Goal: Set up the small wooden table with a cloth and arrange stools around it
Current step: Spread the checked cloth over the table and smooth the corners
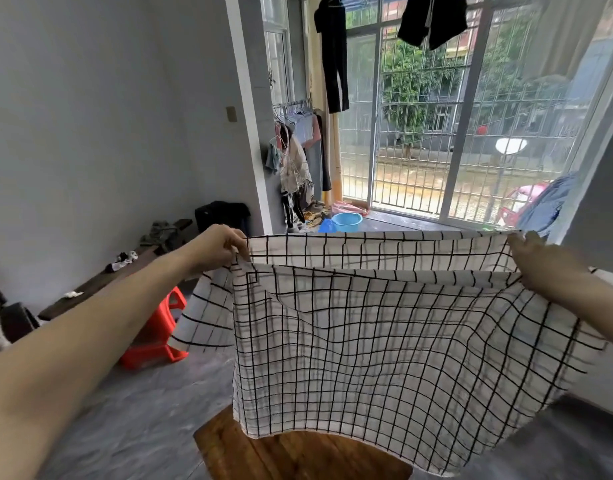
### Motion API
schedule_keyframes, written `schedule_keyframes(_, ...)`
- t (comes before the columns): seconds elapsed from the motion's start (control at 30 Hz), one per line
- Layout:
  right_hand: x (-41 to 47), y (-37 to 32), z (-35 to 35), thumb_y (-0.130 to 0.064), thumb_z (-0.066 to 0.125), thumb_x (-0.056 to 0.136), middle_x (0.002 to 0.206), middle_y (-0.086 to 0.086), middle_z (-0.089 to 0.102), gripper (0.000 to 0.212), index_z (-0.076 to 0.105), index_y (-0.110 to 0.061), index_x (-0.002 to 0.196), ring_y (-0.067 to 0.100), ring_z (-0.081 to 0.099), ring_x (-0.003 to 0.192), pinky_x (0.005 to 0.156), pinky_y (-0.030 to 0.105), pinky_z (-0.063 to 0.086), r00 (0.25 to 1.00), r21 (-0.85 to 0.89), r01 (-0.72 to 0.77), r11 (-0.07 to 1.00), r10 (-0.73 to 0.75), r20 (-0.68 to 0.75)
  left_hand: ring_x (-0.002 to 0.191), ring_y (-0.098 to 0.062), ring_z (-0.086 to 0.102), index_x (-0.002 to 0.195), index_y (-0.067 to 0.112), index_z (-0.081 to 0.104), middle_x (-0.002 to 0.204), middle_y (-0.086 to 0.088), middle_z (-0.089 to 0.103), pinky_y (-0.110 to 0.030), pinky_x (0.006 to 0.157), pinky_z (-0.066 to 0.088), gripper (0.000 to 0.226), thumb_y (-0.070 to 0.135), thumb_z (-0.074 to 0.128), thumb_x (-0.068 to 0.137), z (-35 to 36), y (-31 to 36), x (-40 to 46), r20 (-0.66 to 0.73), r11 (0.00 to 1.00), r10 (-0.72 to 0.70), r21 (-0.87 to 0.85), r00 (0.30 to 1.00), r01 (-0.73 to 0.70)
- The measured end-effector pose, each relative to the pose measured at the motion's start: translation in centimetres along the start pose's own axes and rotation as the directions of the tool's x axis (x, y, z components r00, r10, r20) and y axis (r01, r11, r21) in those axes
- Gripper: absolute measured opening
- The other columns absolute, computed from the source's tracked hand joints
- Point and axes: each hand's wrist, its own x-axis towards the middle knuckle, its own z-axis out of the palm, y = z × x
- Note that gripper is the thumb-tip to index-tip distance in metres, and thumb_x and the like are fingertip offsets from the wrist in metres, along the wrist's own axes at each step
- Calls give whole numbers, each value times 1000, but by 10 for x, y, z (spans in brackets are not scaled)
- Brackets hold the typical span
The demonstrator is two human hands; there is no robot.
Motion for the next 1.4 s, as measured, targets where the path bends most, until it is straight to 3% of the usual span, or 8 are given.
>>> schedule_keyframes(0.13, -1, -9, -7, -3, 47, 83, 120, 16, 44, 51, 31, -7, 131, 35, 67, 85, 68, 40, 52, 999, 39, 11, 999, -10, -37, 87, -14, 63, 94, 17, 77, 89, 5, 65, -25, 82, 49, 30, -1, 57, 81, 7, -4, -1, 131, 926, -40, 377, 991, -12)
schedule_keyframes(0.33, 3, -10, -14, -2, 45, 86, 123, 17, 44, 60, 23, -1, 141, 34, 68, 81, 55, 33, 40, 994, -10, 6, 1000, -7, -109, 79, -16, 55, 83, 9, 69, 88, 1, 54, -29, 74, 49, 16, 24, 70, 80, 9, 1, -9, 142, 900, -80, 436, 987, 11)
schedule_keyframes(0.5, 2, -13, -14, -3, 45, 86, 125, 19, 44, 60, 23, 1, 142, 33, 67, 76, 49, 29, 35, 991, -21, 9, 1000, -12, -136, 78, -14, 50, 81, 5, 68, 96, -4, 50, -22, 72, 41, 15, 19, 70, 86, 8, -5, -13, 129, 867, -70, 499, 989, -4)
schedule_keyframes(0.73, -4, -32, -22, -3, 48, 86, 123, 22, 40, 51, 33, 6, 134, 37, 66, 79, 56, 36, 41, 993, 52, 1, 999, 5, -114, 107, -24, 51, 107, 13, 72, 112, -6, 49, -36, 87, 49, 26, 24, 64, 85, 30, -17, -24, 83, 852, -176, 512, 981, 110)
schedule_keyframes(0.97, -1, -71, -43, -2, 42, 91, 131, 26, 37, 47, 29, 6, 135, 37, 64, 82, 58, 35, 38, 991, 108, 71, 992, -58, -122, 128, -26, 44, 134, 18, 55, 139, -8, 44, -37, 104, 42, 52, 29, 60, 84, 117, -33, -60, 235, 812, -491, 471, 839, 344)
schedule_keyframes(1.1, 1, -95, -57, -9, 51, 92, 125, 24, 40, 47, 32, 3, 134, 38, 64, 83, 59, 35, 39, 984, 122, 114, 986, -95, -153, 121, -26, 53, 130, 31, 54, 135, -3, 53, -41, 96, 50, 67, 49, 51, 65, 188, -85, -83, 248, 745, -627, 469, 739, 474)
schedule_keyframes(1.27, -4, -123, -81, -20, 61, 90, 128, 22, 37, 58, 31, 4, 134, 38, 63, 83, 58, 35, 36, 975, 140, 164, 976, -139, -174, 131, -27, 46, 146, 16, 39, 148, -11, 43, -32, 104, 41, 67, 27, 62, 84, 215, -22, -99, 376, 794, -606, 332, 701, 508)
schedule_keyframes(1.4, -12, -146, -89, -20, 62, 89, 130, 21, 38, 65, 28, 4, 138, 36, 64, 78, 53, 34, 36, 968, 122, 200, 972, -177, -176, 135, -28, 42, 150, 12, 31, 152, -10, 38, -36, 109, 39, 74, 37, 65, 89, 233, 23, -85, 591, 783, -618, 398, 519, 478)
